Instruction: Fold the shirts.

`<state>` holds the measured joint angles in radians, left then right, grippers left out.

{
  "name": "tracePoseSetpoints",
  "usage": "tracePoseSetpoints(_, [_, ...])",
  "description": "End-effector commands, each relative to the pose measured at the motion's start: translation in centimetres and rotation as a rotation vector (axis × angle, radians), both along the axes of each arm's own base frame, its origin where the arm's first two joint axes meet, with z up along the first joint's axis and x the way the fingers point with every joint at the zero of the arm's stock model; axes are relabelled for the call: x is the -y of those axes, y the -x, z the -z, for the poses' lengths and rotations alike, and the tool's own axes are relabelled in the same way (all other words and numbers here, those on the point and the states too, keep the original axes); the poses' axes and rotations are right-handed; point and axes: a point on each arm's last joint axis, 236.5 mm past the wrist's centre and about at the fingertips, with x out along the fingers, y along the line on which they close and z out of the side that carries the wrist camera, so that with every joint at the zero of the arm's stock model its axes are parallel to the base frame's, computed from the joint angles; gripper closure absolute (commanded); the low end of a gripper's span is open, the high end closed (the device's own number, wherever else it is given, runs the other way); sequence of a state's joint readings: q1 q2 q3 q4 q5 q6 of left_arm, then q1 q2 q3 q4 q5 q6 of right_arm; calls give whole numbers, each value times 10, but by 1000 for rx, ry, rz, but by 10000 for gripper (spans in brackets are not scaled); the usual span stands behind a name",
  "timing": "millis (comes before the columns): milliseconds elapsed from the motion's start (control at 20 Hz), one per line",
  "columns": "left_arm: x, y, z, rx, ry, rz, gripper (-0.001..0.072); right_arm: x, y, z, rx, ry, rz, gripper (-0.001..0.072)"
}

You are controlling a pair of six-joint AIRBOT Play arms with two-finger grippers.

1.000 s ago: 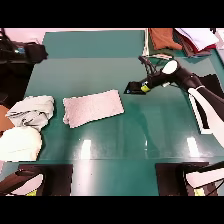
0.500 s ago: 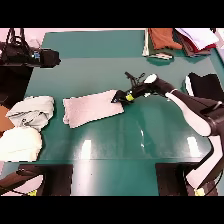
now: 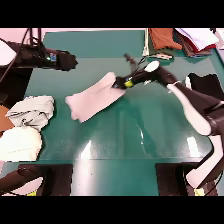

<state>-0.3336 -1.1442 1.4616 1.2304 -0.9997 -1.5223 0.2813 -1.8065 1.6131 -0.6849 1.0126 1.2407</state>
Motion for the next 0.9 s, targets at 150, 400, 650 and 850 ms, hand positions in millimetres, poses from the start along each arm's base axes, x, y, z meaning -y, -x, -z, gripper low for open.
tracePoseSetpoints(150, [36,16,-6,17,27,82,689,242,-33,-74,158,235,378,699])
tracePoseSetpoints(400, [39,11,-15,21,91,43,689,433,-17,-106,200,281,775,699])
tracePoseSetpoints(650, [39,10,-16,12,112,27,689,530,-4,-123,281,321,1012,699])
tracePoseSetpoints(850, [39,11,-15,-6,122,17,688,539,-21,-158,418,275,1062,699])
